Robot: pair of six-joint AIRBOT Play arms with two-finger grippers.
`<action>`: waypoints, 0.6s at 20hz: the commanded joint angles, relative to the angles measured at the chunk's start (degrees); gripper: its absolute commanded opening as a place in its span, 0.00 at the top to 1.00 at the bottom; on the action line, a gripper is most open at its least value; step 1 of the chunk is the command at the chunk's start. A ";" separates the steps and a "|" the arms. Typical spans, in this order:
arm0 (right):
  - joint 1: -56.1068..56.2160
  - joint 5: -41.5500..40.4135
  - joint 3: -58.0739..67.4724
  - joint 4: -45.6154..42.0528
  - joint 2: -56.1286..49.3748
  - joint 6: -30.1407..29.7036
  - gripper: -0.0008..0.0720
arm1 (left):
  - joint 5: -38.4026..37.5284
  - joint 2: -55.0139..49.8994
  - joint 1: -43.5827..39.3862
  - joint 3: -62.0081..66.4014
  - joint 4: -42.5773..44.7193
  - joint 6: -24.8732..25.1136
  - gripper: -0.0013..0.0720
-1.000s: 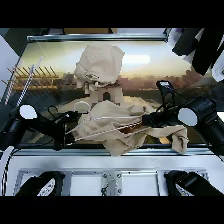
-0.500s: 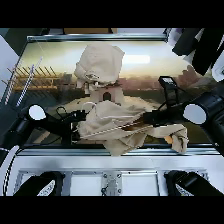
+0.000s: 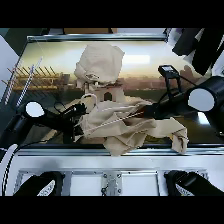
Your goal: Fold the clothes and pants, and hang the long-sleeved shirts on hangers.
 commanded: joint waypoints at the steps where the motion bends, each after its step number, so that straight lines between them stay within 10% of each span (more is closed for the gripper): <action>1: 0.07 1.09 5.86 -1.25 -3.41 -2.19 0.96 | -0.72 -0.04 -0.02 1.60 -0.33 0.00 0.96; 12: 7.87 -5.92 8.22 -1.22 -5.38 -3.65 0.96 | -0.11 -0.17 -0.02 1.60 -4.31 2.58 0.96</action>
